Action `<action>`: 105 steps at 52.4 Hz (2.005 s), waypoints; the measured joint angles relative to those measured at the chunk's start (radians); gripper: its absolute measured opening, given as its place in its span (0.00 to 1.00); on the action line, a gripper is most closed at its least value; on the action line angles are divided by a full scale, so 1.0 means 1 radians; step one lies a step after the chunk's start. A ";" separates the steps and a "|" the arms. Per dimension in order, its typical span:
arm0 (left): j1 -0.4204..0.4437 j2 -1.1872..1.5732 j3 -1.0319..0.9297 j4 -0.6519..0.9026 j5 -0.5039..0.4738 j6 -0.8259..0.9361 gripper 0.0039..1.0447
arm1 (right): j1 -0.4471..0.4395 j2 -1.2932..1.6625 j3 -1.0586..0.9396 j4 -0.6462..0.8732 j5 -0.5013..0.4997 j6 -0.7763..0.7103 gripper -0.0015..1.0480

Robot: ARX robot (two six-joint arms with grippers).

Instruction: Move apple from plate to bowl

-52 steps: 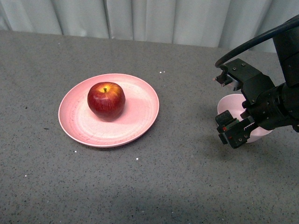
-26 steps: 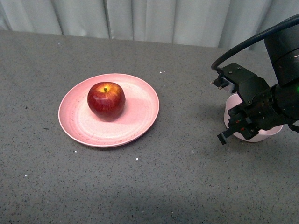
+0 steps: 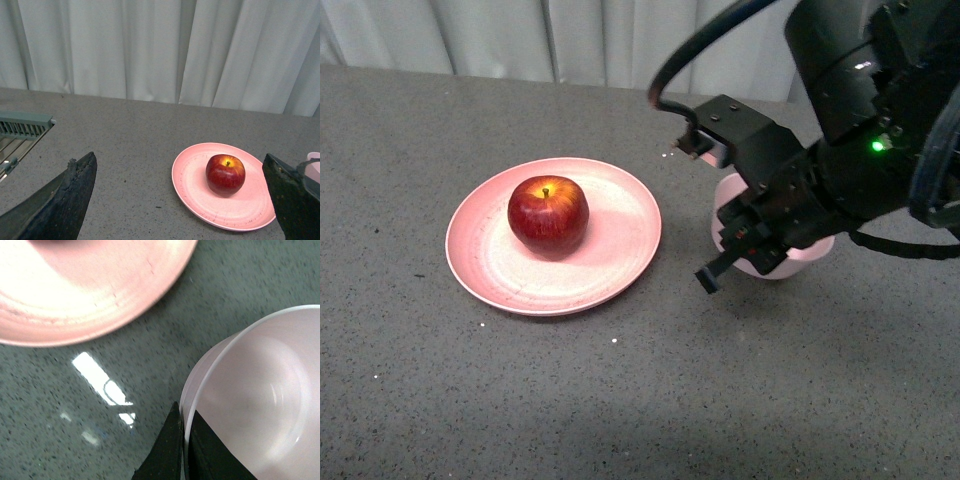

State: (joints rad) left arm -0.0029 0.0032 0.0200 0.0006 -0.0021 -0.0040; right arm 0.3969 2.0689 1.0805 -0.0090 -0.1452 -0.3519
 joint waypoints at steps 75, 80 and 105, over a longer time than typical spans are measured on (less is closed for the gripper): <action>0.000 0.000 0.000 0.000 -0.001 0.000 0.94 | -0.182 -0.374 -0.425 0.766 0.137 0.303 0.81; 0.000 0.000 0.000 0.000 0.002 0.000 0.94 | -0.215 -0.403 -0.588 1.077 0.316 0.325 0.66; 0.000 0.000 0.000 0.000 0.002 0.000 0.94 | -0.307 -0.790 -0.917 1.109 0.235 0.339 0.01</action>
State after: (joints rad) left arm -0.0029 0.0032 0.0200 0.0006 -0.0002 -0.0040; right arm 0.0895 1.2789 0.1631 1.1004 0.0902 -0.0132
